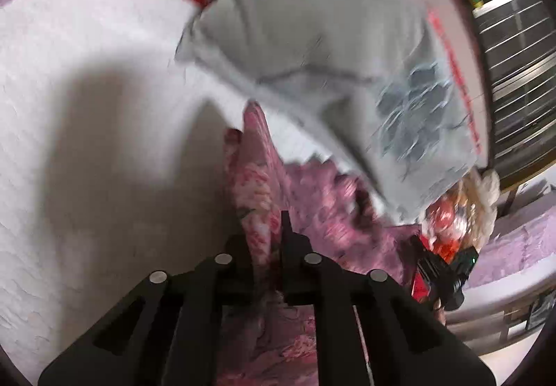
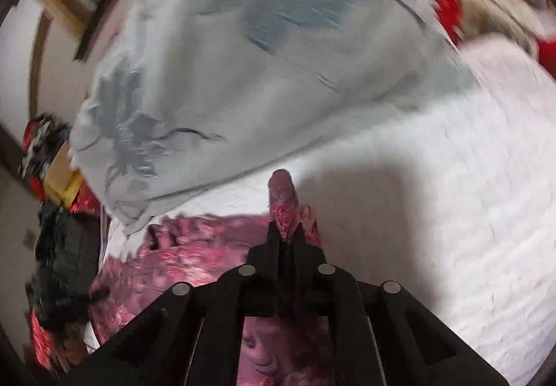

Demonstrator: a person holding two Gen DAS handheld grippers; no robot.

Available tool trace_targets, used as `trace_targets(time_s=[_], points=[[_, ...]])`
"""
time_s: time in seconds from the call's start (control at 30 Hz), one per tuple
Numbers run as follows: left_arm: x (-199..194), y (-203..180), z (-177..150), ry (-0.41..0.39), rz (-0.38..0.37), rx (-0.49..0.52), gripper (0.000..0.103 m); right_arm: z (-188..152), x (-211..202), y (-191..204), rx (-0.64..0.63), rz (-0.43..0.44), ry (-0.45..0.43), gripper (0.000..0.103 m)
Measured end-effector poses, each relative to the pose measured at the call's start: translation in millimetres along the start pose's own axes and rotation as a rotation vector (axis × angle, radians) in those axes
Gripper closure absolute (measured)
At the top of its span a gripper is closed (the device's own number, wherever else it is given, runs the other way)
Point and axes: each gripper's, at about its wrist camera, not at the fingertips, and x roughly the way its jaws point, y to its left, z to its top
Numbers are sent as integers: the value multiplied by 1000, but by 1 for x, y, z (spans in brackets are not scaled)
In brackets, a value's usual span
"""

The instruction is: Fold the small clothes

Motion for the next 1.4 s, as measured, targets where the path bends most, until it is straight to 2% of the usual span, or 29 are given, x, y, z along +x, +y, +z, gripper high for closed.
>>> trace_targets(time_s=[0.03,0.1,0.17,0.27,0.3,0.37,0.43,0.5,0.57,0.6,0.63,0.7,0.77,0.8,0.83,0.87,0.93,1.0,1.03,1.07,1.13,1.2,1.27,1.33,1.4], points=[[-4,1,2,-30,-9,-8,98,5,-14,1,10,46,-63,98],[-5,5,8,-90,-9,-41,98,11,-30,-8,66,79,-142,98],[6,17,11,-105,37,-89,98,14,-30,-20,112,72,-162,98],[29,41,12,-69,91,-173,97,7,-4,-44,163,-15,-73,98],[36,45,13,-59,108,-185,97,1,7,-51,168,-67,-30,98],[36,49,14,-52,111,-198,96,-7,22,-56,175,-108,50,96],[25,46,16,-57,118,-197,93,-9,16,-54,170,-129,46,92],[5,36,13,-95,122,-171,93,-6,-2,-43,127,-172,12,89],[-16,16,3,-133,136,-104,92,-10,-32,-23,57,-102,-54,89],[-25,5,-6,-153,146,-73,83,-11,-40,-19,42,-72,-71,88],[-28,-2,-14,-160,154,-61,68,-19,-50,-13,24,-28,-88,85],[-26,-15,-38,-171,164,-59,54,-35,-50,-7,23,17,-73,75],[-6,-19,-58,-131,203,-52,54,-56,-30,-10,25,-24,35,75],[5,-17,-63,-106,261,-32,54,-68,-13,-18,29,-72,131,77],[22,-21,-68,-83,335,6,54,-72,-19,-18,19,-68,98,81],[27,-23,-75,-99,380,75,54,-72,-27,-15,15,-78,77,81],[26,-33,-80,-119,418,166,52,-63,-51,-14,34,-88,71,75],[18,-34,-74,-102,393,173,52,-64,-78,-22,48,-105,-3,71],[14,-33,-73,-103,377,170,52,-63,-82,-25,58,-134,-10,58],[10,-31,-71,-104,363,165,52,-67,-85,-30,65,-163,-6,52],[10,-27,-68,-87,353,155,48,-77,-75,-37,83,-191,59,52],[16,-21,-67,-61,345,135,47,-89,-56,-38,100,-182,139,53],[18,-20,-66,-60,361,141,43,-93,-58,-25,63,-141,118,93],[17,-22,-69,-68,376,159,40,-92,-76,-12,17,-122,31,94],[22,-22,-69,-62,414,179,34,-93,-83,-14,26,-145,-12,94]])
